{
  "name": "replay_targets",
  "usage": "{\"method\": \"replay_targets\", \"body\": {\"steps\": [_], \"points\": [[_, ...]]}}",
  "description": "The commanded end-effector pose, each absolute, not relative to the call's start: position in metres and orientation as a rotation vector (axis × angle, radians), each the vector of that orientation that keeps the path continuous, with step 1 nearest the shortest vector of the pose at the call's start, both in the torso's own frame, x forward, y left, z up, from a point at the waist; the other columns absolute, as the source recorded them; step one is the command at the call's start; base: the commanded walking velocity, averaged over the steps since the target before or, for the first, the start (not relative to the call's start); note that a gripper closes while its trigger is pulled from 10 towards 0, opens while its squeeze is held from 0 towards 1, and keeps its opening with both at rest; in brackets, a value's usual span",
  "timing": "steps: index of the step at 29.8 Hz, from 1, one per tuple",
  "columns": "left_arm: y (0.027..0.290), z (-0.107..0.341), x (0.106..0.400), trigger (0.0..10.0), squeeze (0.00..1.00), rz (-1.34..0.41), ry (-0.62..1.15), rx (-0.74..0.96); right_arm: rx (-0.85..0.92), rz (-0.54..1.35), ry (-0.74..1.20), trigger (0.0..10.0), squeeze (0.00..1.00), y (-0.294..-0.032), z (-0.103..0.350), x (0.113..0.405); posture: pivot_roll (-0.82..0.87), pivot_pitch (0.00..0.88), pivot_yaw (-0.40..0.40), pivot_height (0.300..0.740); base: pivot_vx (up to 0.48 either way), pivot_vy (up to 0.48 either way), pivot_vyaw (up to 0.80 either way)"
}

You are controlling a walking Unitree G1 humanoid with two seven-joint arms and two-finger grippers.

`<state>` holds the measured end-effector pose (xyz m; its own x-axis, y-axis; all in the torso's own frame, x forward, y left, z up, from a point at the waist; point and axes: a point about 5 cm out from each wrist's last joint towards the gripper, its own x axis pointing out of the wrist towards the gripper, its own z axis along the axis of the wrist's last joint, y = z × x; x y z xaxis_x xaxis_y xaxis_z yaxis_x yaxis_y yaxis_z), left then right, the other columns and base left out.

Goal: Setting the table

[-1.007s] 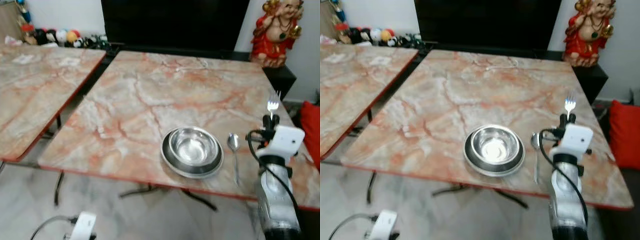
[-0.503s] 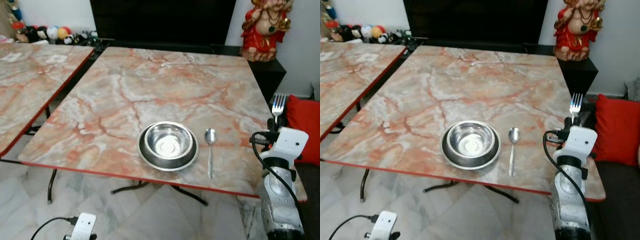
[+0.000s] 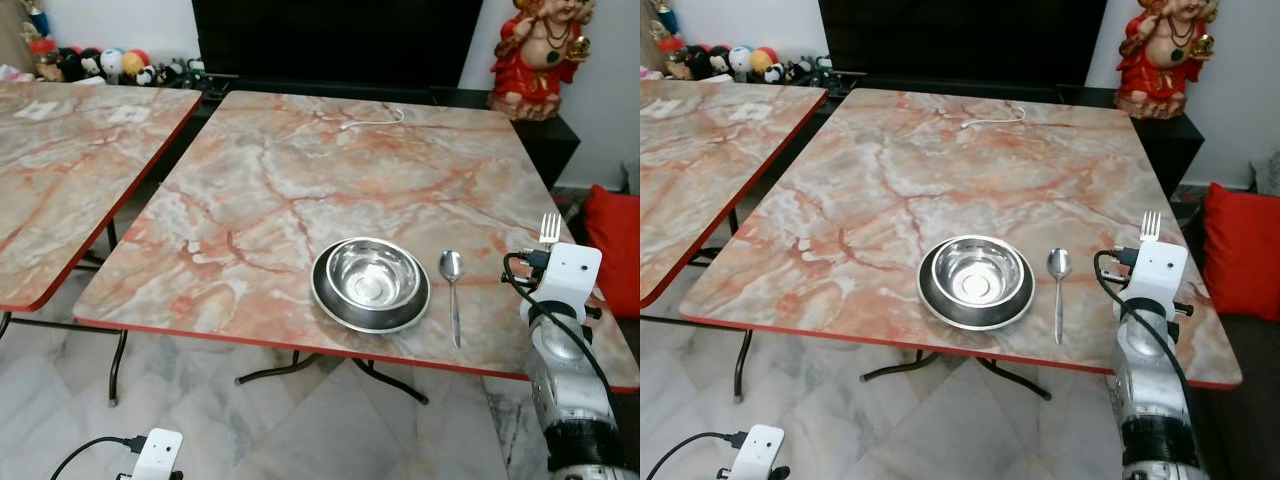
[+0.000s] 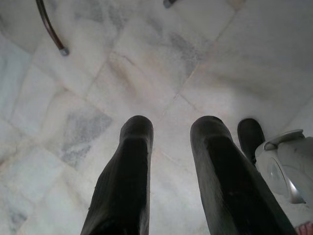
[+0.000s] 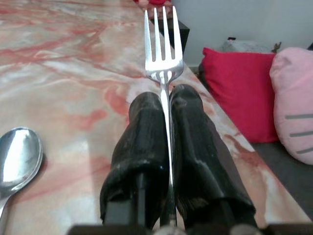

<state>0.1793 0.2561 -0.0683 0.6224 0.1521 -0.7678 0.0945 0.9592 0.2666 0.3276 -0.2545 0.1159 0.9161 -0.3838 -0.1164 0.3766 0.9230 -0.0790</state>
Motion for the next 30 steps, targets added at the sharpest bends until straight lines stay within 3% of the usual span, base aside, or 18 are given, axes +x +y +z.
{"method": "replay_targets", "body": {"steps": [1,9,21,30], "points": [[0.256,-0.070,0.177,10.0,0.00,0.030,0.919,0.288,-0.080,-0.310,0.199,10.0,0.00,-0.258,0.115,0.335,0.05,0.008,0.007,0.740,0.000,0.000,0.00],[0.257,-0.069,0.178,10.0,0.00,0.021,0.916,0.291,0.007,-0.197,0.245,10.0,0.00,-0.252,0.112,0.349,0.05,0.014,0.014,0.740,0.000,0.000,0.00],[0.259,-0.068,0.177,10.0,0.00,0.023,0.914,0.289,-0.040,-0.218,0.288,10.0,0.00,-0.240,0.104,0.362,0.07,0.013,0.017,0.740,0.000,0.000,0.00],[0.262,-0.068,0.176,10.0,0.00,0.029,0.909,0.292,0.023,-0.226,0.277,10.0,0.00,-0.226,0.096,0.363,0.09,0.009,0.014,0.740,0.000,0.000,0.00]]}}
